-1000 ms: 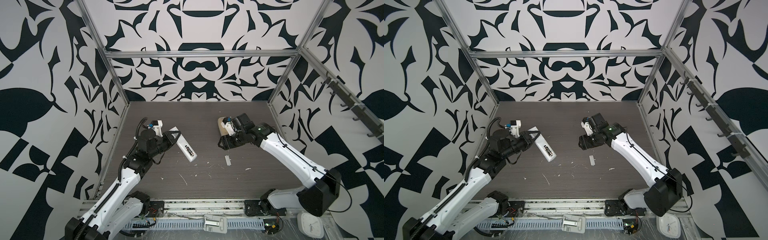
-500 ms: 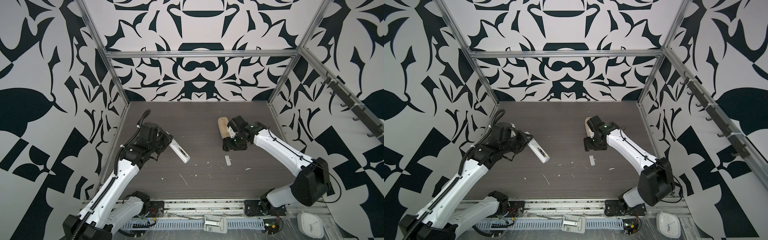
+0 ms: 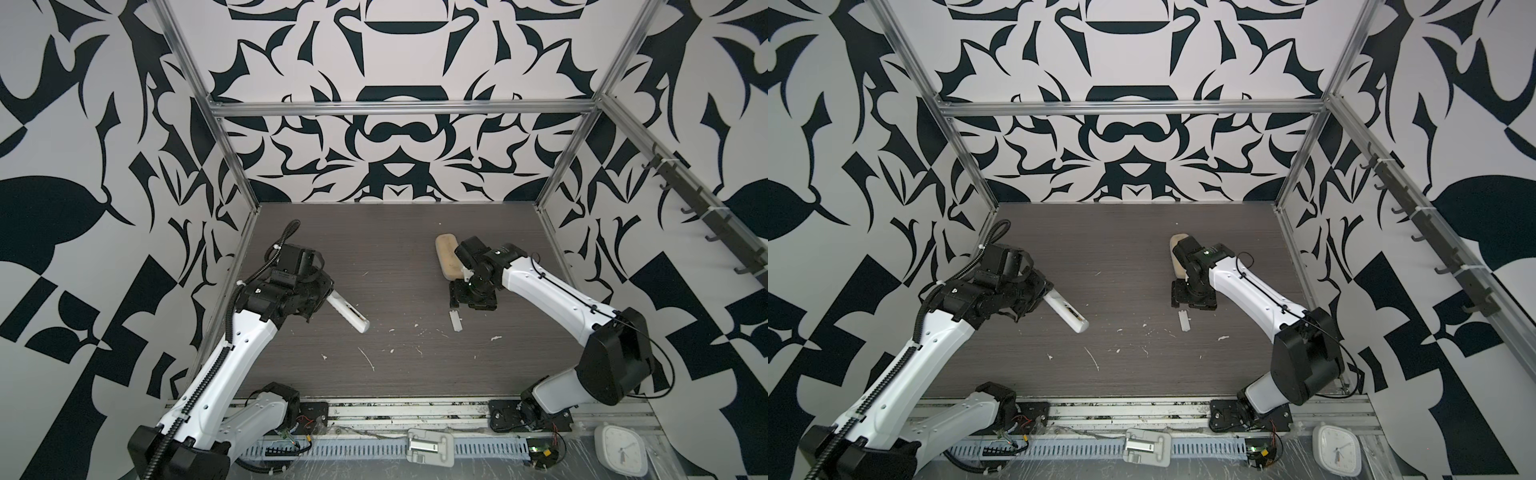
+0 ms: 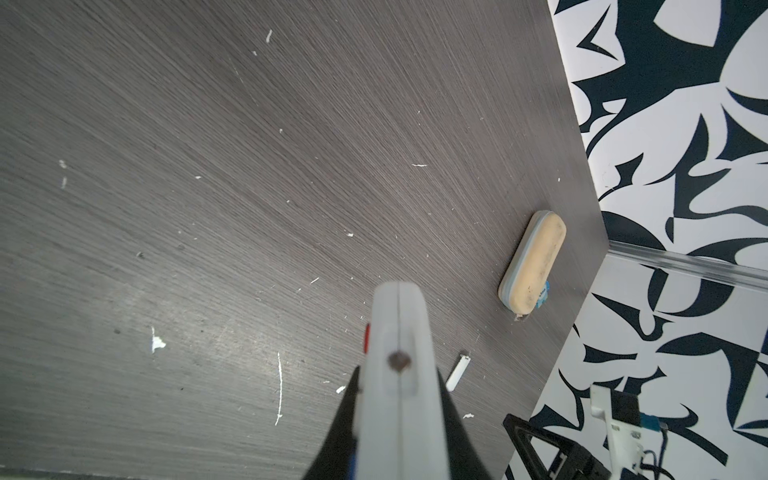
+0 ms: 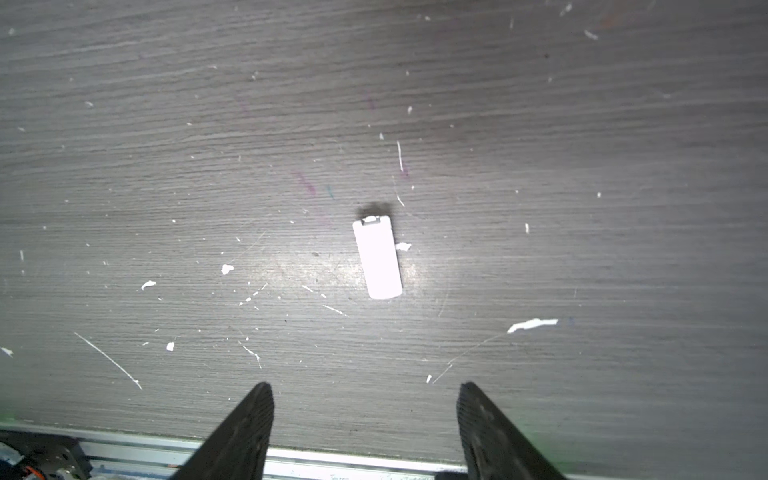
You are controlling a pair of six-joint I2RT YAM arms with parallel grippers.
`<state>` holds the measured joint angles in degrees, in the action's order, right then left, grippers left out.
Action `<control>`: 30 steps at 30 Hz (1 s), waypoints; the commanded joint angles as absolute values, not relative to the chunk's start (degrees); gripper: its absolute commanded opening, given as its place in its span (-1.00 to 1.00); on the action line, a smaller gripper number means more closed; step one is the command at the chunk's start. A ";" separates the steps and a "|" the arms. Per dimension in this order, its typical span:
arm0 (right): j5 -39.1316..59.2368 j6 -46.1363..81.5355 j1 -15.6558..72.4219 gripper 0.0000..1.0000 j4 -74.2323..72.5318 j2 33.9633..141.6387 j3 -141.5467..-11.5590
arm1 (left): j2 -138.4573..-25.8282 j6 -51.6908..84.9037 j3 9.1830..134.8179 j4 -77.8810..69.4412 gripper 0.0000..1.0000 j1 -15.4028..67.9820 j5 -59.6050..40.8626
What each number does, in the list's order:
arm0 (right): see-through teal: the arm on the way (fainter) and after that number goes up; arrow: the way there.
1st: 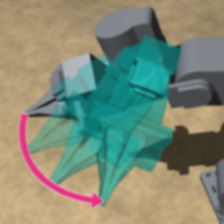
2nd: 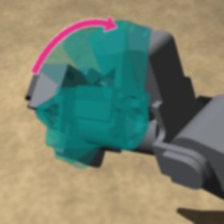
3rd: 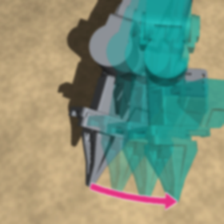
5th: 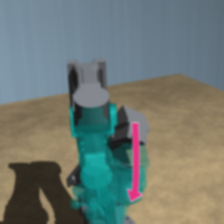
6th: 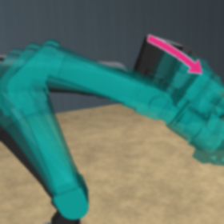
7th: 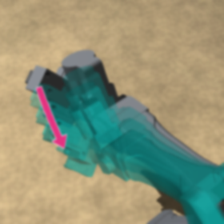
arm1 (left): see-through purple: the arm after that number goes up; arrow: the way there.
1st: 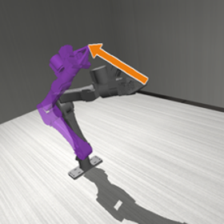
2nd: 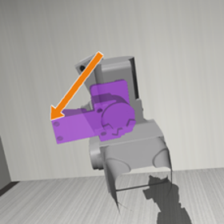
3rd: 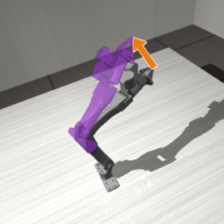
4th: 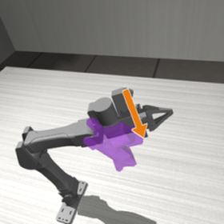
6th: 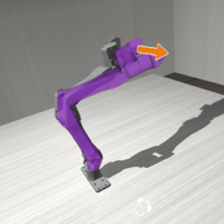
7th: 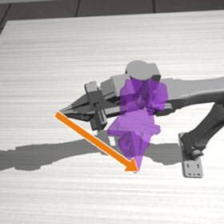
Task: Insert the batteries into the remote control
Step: 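Lower the open right gripper onto the white battery cover and close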
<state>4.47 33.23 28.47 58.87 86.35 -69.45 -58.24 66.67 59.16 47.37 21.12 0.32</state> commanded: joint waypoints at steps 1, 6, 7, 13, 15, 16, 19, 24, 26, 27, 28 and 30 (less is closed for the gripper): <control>4.62 35.78 28.52 0.46 59.61 87.30 -69.98 | -57.53 65.81 57.62 43.94 -1.00 20.91 -1.22; 6.71 33.19 28.55 0.45 55.19 90.63 -67.45 | -59.33 61.57 58.49 44.26 -1.00 20.87 -5.27; 7.29 32.44 28.52 0.43 54.89 91.81 -67.16 | -59.13 61.08 58.26 44.10 -1.00 20.86 -5.74; 9.16 29.50 28.51 0.41 51.32 95.02 -64.88 | -57.84 60.58 55.70 42.01 -1.00 20.91 -7.45; 9.20 29.01 28.52 0.40 50.84 96.20 -64.84 | -57.86 60.72 54.85 41.39 -1.00 20.91 -8.66; 8.74 28.55 28.57 0.40 51.08 96.76 -65.31 | -58.00 60.73 54.31 40.51 -1.00 20.89 -9.52; 6.90 27.52 28.60 0.39 50.79 98.11 -66.38 | -58.42 60.98 52.29 37.10 -1.00 20.84 -14.36; 5.44 25.35 28.64 0.35 50.83 100.66 -68.03 | -58.13 60.21 50.66 34.69 -1.00 20.87 -17.75; 5.49 24.79 28.63 0.32 50.05 101.03 -68.18 | -57.75 59.79 50.37 34.85 -1.00 20.88 -17.97; 5.54 23.98 28.58 0.28 49.98 101.60 -68.50 | -57.51 59.41 50.45 35.04 -1.00 20.88 -18.34; 5.43 23.42 28.62 0.24 50.06 102.23 -69.09 | -57.32 59.00 50.38 35.03 -1.00 20.89 -18.82; 5.52 22.59 28.65 0.20 50.16 103.53 -70.09 | -56.96 58.52 50.45 34.95 -1.00 20.88 -19.55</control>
